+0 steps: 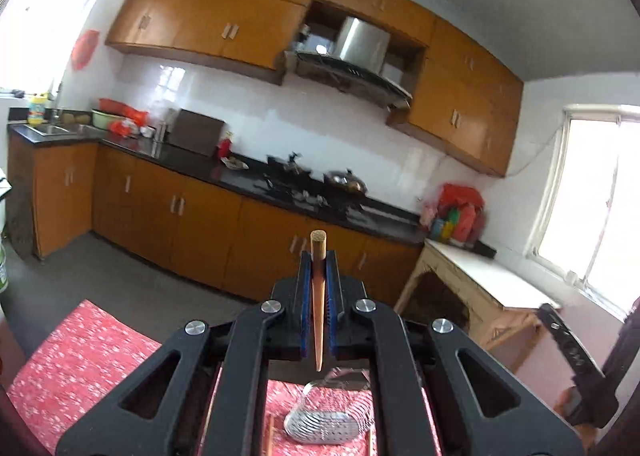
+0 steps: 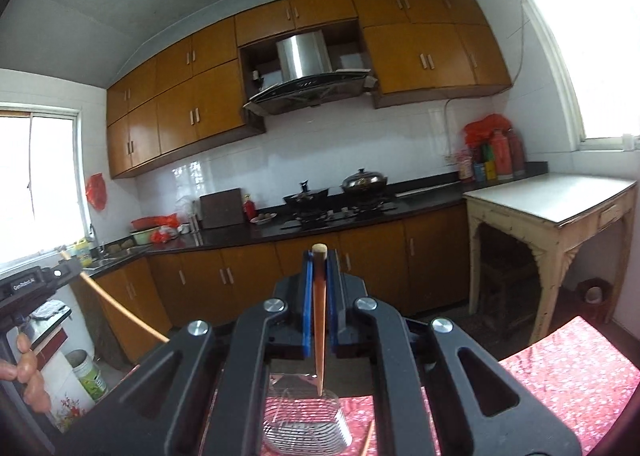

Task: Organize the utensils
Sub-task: 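Lift both held chopsticks and lower them upright into the wire holder, then open both tools to release the chopsticks inside the wire holder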

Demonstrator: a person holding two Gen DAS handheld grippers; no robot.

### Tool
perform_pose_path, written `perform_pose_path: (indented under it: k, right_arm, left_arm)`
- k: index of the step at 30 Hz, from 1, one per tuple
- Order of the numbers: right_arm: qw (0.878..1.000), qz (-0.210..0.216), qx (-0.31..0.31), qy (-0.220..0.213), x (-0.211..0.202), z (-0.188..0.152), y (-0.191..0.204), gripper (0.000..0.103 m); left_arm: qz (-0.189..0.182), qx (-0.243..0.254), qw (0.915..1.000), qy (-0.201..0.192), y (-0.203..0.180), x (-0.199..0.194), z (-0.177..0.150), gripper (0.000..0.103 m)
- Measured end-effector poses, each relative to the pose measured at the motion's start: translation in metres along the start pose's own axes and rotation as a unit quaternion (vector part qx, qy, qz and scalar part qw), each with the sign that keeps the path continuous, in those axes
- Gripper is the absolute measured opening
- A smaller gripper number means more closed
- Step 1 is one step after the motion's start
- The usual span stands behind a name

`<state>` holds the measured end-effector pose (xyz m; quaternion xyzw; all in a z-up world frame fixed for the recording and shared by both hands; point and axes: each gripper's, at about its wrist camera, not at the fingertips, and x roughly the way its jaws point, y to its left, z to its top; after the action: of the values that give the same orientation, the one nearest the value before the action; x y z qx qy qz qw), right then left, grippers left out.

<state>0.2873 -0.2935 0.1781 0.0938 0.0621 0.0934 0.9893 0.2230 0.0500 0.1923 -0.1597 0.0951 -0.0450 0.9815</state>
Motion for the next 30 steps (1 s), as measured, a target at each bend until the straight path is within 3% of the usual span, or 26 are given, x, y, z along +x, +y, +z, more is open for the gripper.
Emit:
perform_pose_path:
  k: [4, 9, 16, 25, 28, 30]
  right_arm:
    - [1.000, 0.007, 0.000, 0.028, 0.024, -0.023, 0.010, 0.007]
    - [0.997, 0.005, 0.003, 0.071, 0.054, -0.051, 0.007, 0.007]
    - [0.993, 0.007, 0.033, 0.115, 0.082, -0.077, -0.005, 0.007]
    - [0.986, 0.001, 0.064, 0.153, 0.102, -0.099, -0.020, 0.008]
    - [0.986, -0.006, 0.062, 0.155, 0.101, -0.100, -0.020, 0.013]
    - [0.986, -0.011, 0.064, 0.152, 0.097, -0.098, -0.021, 0.021]
  left_arm:
    - [-0.005, 0.008, 0.9993, 0.035, -0.009, 0.025, -0.023, 0.006]
    - [0.017, 0.031, 0.9968, 0.071, -0.013, 0.057, -0.050, 0.006]
    - [0.021, 0.022, 0.9922, 0.121, -0.004, 0.086, -0.076, 0.006]
    - [0.029, 0.021, 0.9883, 0.148, 0.001, 0.103, -0.090, 0.006]
    - [0.031, 0.019, 0.9869, 0.157, 0.004, 0.104, -0.090, 0.007]
    - [0.035, 0.016, 0.9872, 0.155, 0.006, 0.101, -0.089, 0.007]
